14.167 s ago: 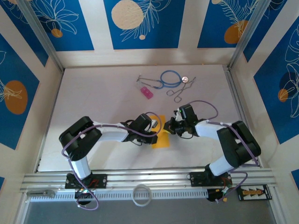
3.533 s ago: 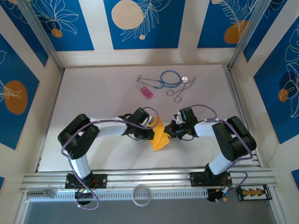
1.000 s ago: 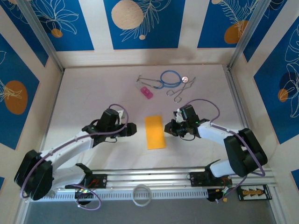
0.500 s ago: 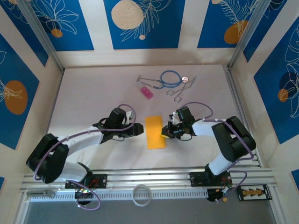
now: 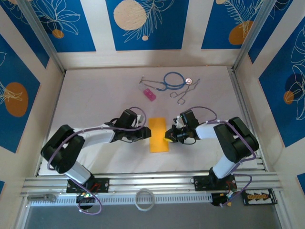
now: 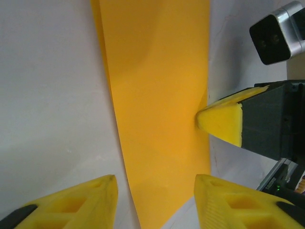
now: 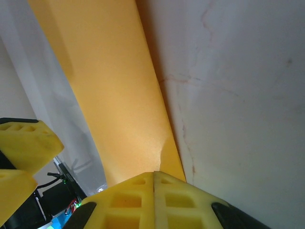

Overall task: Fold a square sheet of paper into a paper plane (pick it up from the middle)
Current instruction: Third fold the triangle at the center of the table.

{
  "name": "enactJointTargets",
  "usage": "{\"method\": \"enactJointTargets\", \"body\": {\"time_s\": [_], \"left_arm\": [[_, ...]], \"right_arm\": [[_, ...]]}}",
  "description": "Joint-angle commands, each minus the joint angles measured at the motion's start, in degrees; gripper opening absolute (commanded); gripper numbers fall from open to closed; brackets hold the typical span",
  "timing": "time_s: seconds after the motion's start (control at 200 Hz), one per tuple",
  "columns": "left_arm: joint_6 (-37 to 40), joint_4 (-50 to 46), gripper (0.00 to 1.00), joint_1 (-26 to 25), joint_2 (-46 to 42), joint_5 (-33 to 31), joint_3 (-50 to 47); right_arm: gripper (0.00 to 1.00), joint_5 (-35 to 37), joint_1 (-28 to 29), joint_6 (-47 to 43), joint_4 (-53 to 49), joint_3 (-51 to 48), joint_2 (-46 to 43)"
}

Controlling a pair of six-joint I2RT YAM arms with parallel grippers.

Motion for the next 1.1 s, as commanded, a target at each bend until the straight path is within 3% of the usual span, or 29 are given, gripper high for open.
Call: {"method": "enactJointTargets", "body": {"time_s": [0.0, 0.27, 0.82, 1.096], "left_arm": [[-1.4, 1.5, 0.41, -0.6, 2.5, 2.2, 2.1], [-2.9, -0.9, 0.37, -1.3, 6.0, 0.7, 4.2], [-2.0, -5.4, 0.43, -2.4, 8.4, -0.1, 6.6], [-3.6, -1.5, 0.33, -2.4, 8.6, 1.4, 5.7]], "right_arm": [[0.05, 3.0, 0.2, 1.1, -2.3, -1.7, 1.6], [0.05, 3.5, 0.3, 1.2, -3.1, -1.7, 2.0], [0.05, 4.0, 0.3, 0.8, -3.8, -2.0, 1.9], [0.05, 3.9, 0.3, 0.8, -3.7, -2.1, 1.8]]}}
